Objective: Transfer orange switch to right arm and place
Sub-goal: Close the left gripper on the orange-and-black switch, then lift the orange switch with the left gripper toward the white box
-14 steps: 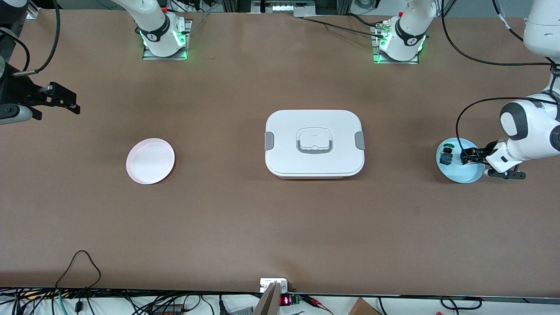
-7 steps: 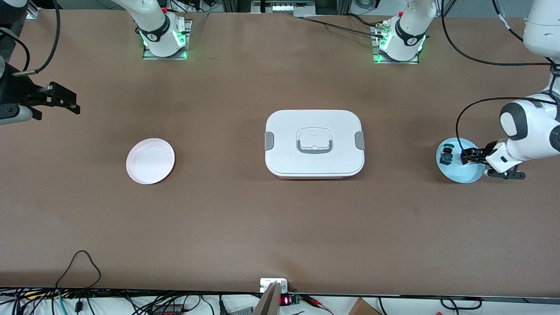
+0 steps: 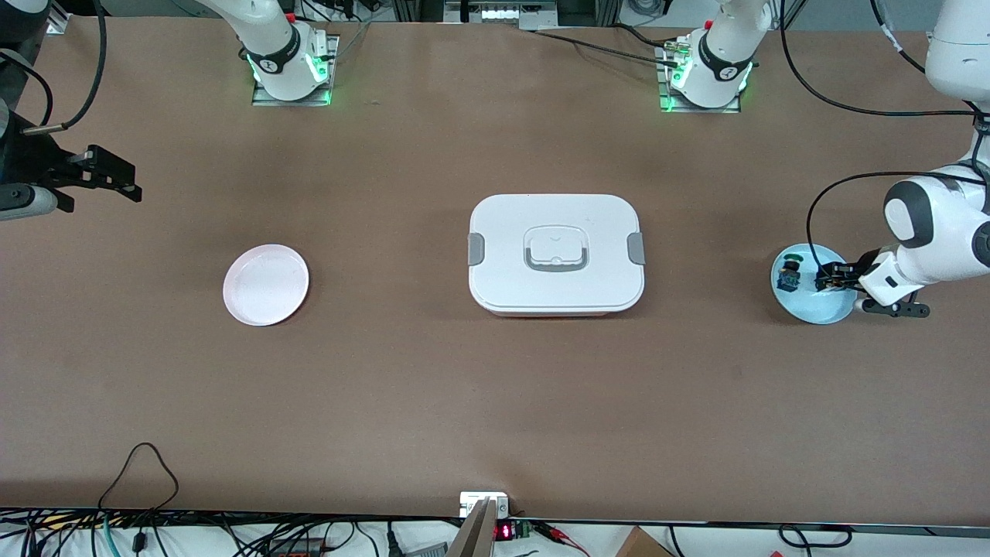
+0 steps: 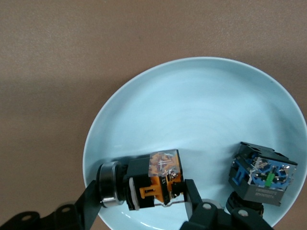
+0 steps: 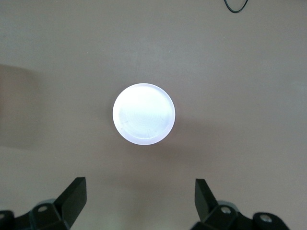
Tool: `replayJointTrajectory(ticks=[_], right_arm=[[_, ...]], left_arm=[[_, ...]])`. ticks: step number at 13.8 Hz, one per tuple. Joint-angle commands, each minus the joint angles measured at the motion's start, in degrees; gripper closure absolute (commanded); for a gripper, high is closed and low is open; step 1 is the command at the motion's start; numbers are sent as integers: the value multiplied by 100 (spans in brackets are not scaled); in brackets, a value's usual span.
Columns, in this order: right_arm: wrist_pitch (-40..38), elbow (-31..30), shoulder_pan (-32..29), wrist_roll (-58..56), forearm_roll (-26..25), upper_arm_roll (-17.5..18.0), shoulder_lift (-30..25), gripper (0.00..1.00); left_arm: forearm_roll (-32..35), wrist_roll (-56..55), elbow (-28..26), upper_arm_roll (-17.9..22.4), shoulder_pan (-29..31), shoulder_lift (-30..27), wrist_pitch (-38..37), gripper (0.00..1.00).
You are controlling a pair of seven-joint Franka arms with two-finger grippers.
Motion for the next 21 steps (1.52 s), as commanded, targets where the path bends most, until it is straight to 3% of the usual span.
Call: replayJointTrajectory(ticks=[1, 6, 9, 21], right_arm=[[-14, 73, -18, -38, 52, 3, 18, 0], [-14, 73, -18, -38, 52, 3, 18, 0], [-14, 73, -18, -38, 52, 3, 18, 0], [-23, 73, -18, -38, 52, 3, 18, 0]], left_arm=[[-114, 88, -4, -17, -60, -76, -46, 87], [-123, 62, 48, -131, -61, -462, -625, 100], [-114, 70, 75, -175, -61, -752, -1019, 100], [-666, 62, 1314, -729, -157, -1473, -3130, 100]])
